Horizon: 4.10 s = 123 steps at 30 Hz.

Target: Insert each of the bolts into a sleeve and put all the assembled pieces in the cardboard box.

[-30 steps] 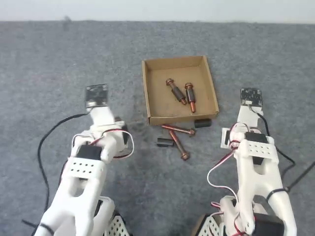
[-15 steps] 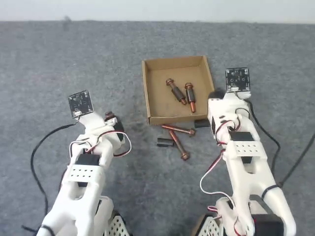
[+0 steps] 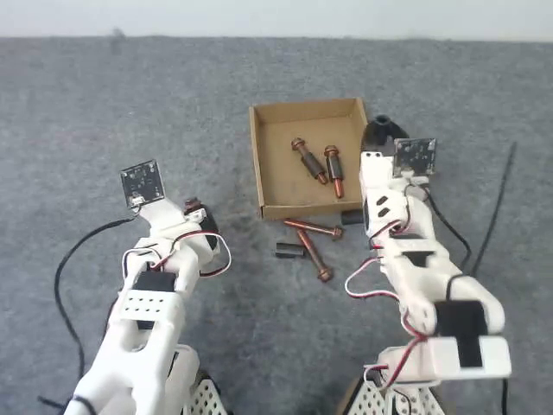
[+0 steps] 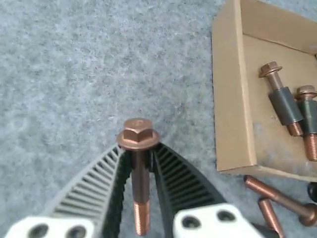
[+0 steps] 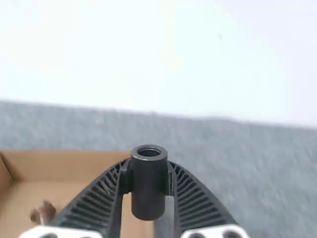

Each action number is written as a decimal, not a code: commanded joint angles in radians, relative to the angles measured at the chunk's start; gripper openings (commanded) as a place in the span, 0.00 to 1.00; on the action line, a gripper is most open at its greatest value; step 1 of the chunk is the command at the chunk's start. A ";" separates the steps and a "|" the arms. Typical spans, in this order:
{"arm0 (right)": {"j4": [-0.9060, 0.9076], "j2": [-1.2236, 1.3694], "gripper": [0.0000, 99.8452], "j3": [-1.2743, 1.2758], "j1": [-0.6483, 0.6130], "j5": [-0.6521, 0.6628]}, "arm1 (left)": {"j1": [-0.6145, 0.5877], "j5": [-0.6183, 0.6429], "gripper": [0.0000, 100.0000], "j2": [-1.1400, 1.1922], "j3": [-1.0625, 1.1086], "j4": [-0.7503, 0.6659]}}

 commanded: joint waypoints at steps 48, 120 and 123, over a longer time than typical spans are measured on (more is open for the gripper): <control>-0.763 0.036 0.01 0.589 -0.251 0.005 | -0.046 0.006 0.01 0.324 -0.191 -0.081; -0.595 0.071 0.01 0.612 -0.588 0.005 | 0.381 -0.100 0.01 -0.322 -0.265 0.135; -0.590 0.071 0.01 0.612 -0.599 0.005 | 0.410 -0.100 0.01 -0.400 -0.151 0.028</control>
